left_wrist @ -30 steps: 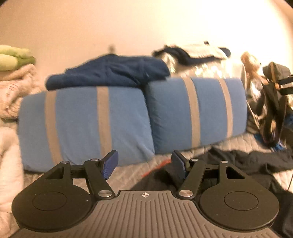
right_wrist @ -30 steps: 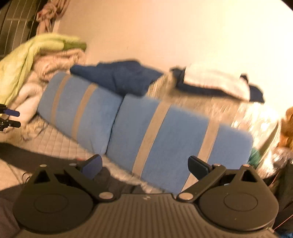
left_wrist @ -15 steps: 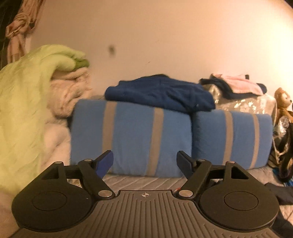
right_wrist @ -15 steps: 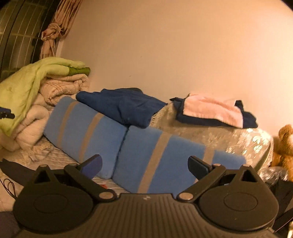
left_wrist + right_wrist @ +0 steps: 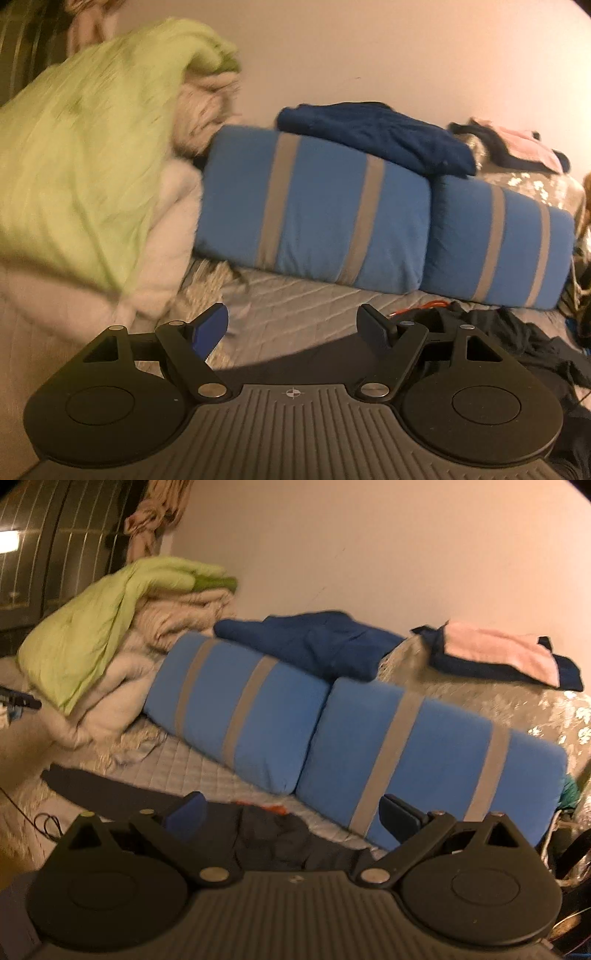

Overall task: Fold clothes
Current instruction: 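Move the left gripper to the hoodie sleeve cuff beside the white comforter, then grasp the dark sleeve cuff with the left gripper, then lift the sleeve cuff with the left gripper toward the hoodie body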

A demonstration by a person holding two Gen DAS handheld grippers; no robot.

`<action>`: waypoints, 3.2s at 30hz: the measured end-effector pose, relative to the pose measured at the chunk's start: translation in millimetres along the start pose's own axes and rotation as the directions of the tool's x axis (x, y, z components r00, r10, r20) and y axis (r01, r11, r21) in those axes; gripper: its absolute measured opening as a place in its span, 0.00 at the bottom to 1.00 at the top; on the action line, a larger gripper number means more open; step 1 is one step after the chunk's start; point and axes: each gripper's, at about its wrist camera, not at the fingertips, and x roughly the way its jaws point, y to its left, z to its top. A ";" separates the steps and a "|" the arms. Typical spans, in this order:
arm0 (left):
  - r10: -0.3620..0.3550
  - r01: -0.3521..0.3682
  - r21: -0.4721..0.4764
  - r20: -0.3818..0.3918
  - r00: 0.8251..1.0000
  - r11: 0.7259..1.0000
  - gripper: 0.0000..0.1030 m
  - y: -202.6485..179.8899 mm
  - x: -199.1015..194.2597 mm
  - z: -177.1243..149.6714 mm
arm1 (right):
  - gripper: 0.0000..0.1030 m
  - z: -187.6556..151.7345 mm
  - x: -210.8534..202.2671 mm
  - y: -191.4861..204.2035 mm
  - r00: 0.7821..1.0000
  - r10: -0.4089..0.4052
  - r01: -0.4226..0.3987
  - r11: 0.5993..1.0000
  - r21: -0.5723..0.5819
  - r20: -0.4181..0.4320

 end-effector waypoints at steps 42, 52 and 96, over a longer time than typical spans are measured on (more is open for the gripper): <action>0.139 -0.136 -0.860 -0.077 0.987 0.492 0.59 182.1 57.8 -159.2 | 1.00 -139.1 117.2 51.7 0.980 0.199 -0.183 0.849 0.496 0.021; 0.092 -0.080 -0.960 -0.057 0.994 0.267 0.48 197.6 78.7 -190.4 | 1.00 -138.7 119.7 48.8 0.978 0.206 -0.189 0.835 0.517 0.024; 0.224 -0.198 -0.711 -0.058 0.973 0.675 0.10 144.9 90.1 -116.8 | 1.00 -137.3 119.4 53.0 0.977 0.213 -0.194 0.849 0.492 0.018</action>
